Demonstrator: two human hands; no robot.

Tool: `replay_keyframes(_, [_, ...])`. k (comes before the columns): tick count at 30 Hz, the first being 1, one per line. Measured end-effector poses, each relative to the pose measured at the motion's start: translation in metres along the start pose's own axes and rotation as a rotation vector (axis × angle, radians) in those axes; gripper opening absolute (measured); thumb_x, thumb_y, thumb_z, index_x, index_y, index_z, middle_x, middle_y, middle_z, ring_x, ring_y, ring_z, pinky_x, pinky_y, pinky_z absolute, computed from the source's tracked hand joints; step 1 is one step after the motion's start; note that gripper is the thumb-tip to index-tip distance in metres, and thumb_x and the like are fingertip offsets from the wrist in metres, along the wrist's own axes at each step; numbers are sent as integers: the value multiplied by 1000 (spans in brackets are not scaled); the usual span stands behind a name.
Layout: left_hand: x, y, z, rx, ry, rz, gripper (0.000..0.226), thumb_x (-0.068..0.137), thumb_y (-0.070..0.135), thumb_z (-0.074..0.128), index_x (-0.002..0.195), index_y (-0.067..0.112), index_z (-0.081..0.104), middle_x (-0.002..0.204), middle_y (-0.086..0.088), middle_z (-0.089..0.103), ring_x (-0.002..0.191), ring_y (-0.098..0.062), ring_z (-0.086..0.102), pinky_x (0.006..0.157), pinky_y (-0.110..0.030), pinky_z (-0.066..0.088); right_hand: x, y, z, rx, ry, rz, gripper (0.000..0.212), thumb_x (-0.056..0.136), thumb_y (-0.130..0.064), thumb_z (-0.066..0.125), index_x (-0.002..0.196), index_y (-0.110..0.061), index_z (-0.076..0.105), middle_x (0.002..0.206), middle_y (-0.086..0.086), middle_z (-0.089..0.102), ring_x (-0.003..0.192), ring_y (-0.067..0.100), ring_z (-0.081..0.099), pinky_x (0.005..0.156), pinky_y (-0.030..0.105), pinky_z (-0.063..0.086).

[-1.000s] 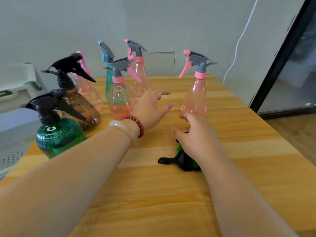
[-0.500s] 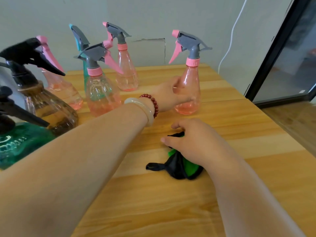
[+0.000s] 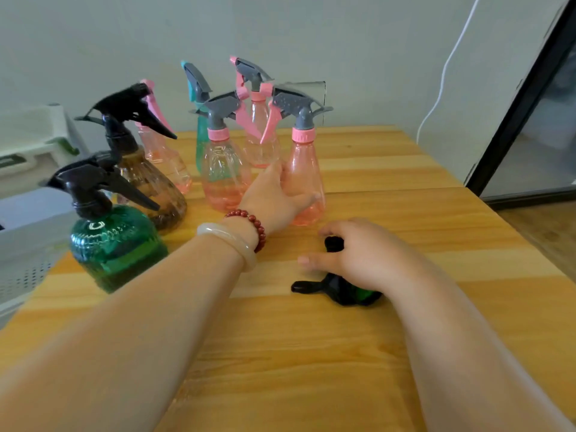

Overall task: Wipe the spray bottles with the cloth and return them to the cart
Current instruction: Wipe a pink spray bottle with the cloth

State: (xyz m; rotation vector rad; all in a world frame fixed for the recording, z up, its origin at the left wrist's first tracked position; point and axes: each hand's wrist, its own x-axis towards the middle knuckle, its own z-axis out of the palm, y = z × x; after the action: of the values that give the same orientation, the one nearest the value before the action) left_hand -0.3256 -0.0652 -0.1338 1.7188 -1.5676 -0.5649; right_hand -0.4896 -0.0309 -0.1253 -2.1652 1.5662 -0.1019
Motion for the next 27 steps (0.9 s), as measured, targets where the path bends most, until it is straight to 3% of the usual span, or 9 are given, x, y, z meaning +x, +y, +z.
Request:
replay_keyframes(3, [-23, -4, -9, 15, -3, -17, 65, 83, 42, 74, 135, 19, 44, 125, 5, 55, 110, -16, 56, 92, -32, 49, -13, -3, -5, -133, -122, -26, 89, 71, -68, 72, 147, -47, 31, 149, -8, 34, 134, 22, 39, 106, 42, 41])
replay_keyframes(5, [-37, -7, -15, 56, 2, -3, 59, 83, 43, 73, 131, 20, 46, 117, 9, 56, 103, -12, 57, 79, -21, 47, -20, -6, -5, -241, -167, -28, 91, 75, -58, 75, 149, -51, 22, 152, -7, 29, 136, 24, 36, 106, 42, 41])
replay_keyframes(7, [-51, -8, -19, 66, 14, 6, 57, 84, 41, 73, 130, 21, 46, 109, 12, 53, 97, -9, 55, 68, -13, 40, -23, -9, -3, -260, -147, -38, 78, 83, -44, 74, 147, -50, 30, 143, -2, 37, 128, 26, 43, 102, 41, 45])
replay_keyframes(10, [-69, -11, -27, 58, 24, 5, 60, 84, 41, 74, 132, 20, 46, 109, 12, 52, 100, -9, 55, 78, -20, 39, -24, -12, 1, -205, -24, -69, 50, 92, -25, 65, 138, -37, 50, 133, 2, 50, 118, 28, 54, 96, 37, 48])
replay_keyframes(12, [-78, -13, -33, 108, 10, 0, 60, 85, 44, 71, 133, 19, 45, 115, 9, 54, 101, -9, 51, 81, -22, 38, -25, -16, 0, -120, 91, -64, 48, 95, -17, 56, 140, -32, 49, 138, 3, 53, 120, 28, 54, 94, 33, 47])
replay_keyframes(15, [-90, -18, -40, 184, -28, 17, 67, 87, 44, 67, 142, 19, 37, 128, 10, 51, 101, -6, 48, 81, -17, 40, -27, -22, -5, 99, 281, -45, 51, 95, -15, 52, 142, -31, 42, 136, 0, 54, 108, 25, 53, 78, 29, 41])
replay_keyframes(18, [-99, -16, -45, 125, 45, 23, 78, 85, 49, 68, 147, 20, 30, 136, 9, 46, 107, -2, 45, 78, -8, 39, -26, -24, -5, 268, 471, -55, 38, 94, -18, 56, 131, -27, 52, 125, 1, 55, 93, 18, 46, 65, 27, 36])
replay_keyframes(22, [-96, -6, -43, 9, 153, 29, 93, 75, 63, 68, 148, 19, 32, 145, 2, 43, 129, -12, 43, 102, -25, 39, -21, -27, 0, 369, 658, -178, 27, 93, -17, 60, 119, -25, 63, 110, -2, 60, 90, 13, 51, 64, 17, 35])
replay_keyframes(27, [-91, -6, -27, -170, 218, 9, 84, 76, 58, 70, 144, 24, 34, 127, 13, 46, 121, -5, 46, 92, -18, 37, -15, -31, 5, 453, 774, -244, 23, 97, -16, 55, 116, -26, 65, 101, -7, 64, 89, 12, 54, 65, 14, 36])
